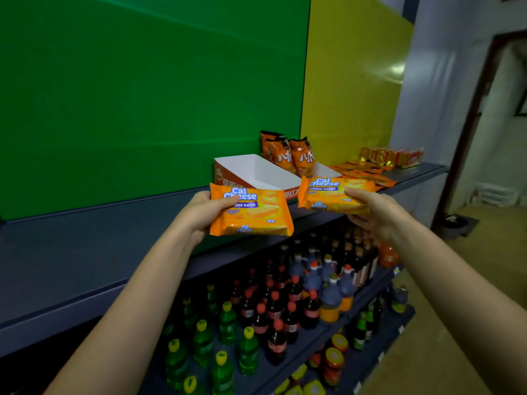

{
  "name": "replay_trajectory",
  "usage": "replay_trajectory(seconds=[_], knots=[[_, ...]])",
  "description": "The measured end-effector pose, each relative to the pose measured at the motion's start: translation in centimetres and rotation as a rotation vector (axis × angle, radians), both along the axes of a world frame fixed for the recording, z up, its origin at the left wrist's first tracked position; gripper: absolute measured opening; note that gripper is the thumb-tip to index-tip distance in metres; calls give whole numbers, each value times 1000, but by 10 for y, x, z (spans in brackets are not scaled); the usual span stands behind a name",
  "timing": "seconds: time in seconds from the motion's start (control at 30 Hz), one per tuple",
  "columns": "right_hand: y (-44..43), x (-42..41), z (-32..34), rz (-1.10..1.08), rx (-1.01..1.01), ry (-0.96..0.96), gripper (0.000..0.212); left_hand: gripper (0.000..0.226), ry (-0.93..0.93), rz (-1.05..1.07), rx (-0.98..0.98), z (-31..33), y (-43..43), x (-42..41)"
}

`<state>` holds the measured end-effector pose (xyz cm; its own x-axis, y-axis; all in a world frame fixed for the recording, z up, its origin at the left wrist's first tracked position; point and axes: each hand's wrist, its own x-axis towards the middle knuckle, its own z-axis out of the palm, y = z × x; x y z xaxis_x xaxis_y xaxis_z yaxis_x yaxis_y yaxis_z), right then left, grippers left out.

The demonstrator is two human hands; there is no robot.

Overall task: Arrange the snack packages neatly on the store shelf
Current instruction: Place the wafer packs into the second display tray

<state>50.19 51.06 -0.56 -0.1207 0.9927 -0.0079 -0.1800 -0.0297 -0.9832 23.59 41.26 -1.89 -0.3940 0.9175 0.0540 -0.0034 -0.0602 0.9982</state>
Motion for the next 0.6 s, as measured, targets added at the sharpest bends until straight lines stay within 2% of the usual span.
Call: replay_trajectory(seconds=[0.23, 0.3, 0.47, 0.6], knots=[[81, -8, 20, -61, 59, 114, 21, 32, 74, 28, 23, 35, 86, -1], [104, -16, 29, -64, 79, 128, 9, 25, 93, 45, 22, 48, 111, -9], [153, -41, 44, 22, 81, 165, 6, 4, 83, 84, -7, 59, 167, -27], [182, -60, 49, 105, 126, 134, 25, 14, 87, 141, -20, 57, 203, -41]])
